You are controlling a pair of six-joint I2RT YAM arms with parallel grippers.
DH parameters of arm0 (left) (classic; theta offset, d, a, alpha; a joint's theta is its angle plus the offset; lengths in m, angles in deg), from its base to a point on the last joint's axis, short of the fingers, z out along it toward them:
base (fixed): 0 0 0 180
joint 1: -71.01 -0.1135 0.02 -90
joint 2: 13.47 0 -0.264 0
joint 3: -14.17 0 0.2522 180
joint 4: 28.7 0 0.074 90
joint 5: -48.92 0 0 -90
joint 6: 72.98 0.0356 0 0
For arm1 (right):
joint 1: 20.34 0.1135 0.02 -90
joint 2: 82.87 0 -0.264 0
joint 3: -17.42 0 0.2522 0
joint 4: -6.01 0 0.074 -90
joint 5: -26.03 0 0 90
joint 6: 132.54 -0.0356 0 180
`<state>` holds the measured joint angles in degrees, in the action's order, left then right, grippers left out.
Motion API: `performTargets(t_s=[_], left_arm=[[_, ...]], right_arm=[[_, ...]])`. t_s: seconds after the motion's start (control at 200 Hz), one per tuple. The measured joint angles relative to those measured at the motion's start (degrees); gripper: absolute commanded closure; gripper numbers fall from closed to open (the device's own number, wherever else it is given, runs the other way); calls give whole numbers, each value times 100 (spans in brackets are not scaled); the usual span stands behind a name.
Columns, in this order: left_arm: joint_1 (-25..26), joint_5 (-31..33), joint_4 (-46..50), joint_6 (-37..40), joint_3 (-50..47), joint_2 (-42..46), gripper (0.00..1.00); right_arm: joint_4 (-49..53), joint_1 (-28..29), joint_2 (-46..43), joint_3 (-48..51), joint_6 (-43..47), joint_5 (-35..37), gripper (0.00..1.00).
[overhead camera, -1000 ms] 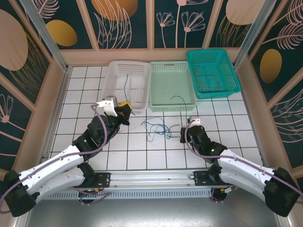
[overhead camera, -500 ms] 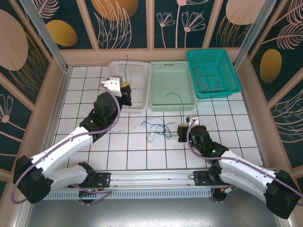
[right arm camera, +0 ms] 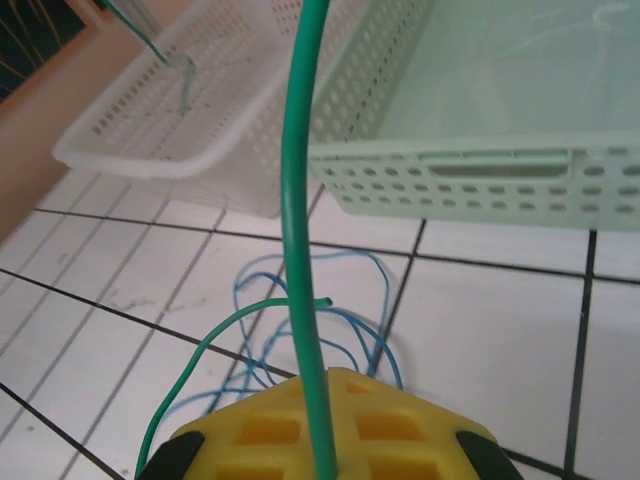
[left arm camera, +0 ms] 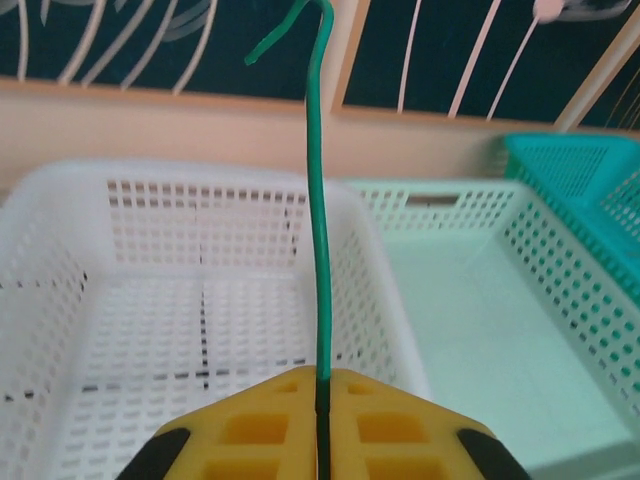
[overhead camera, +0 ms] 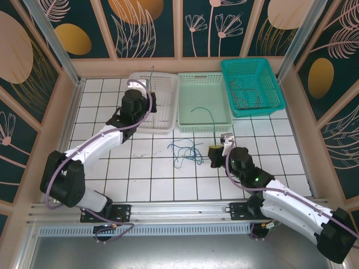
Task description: Untangle the cables
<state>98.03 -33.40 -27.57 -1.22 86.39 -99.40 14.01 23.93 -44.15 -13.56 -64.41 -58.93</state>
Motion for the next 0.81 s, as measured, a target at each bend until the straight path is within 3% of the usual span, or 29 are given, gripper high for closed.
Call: performTargets(t_s=[0.1, 0.185, 0.4, 0.525, 0.631, 0.806], left_arm=[[-4, -24, 201, -50, 37, -227, 67], [-9, -20, 321, -140, 63, -348, 59], [-13, -83, 433, -219, 83, -393, 15], [-15, -166, 431, -260, 61, -332, 9], [-15, -509, 326, -236, -111, -20, 13], [-24, -2065, -372, -57, -662, 540, 17]], right_arm=[[22, -4, -72, -254, 96, -44, 100], [22, -4, -81, -479, 205, -81, 100], [-114, -153, 229, -846, 424, -289, 100], [-278, -328, 699, -977, 531, -520, 100], [-468, -463, 1034, -1062, 616, -769, 100], [-656, -660, 1523, -1392, 798, -1196, 100]])
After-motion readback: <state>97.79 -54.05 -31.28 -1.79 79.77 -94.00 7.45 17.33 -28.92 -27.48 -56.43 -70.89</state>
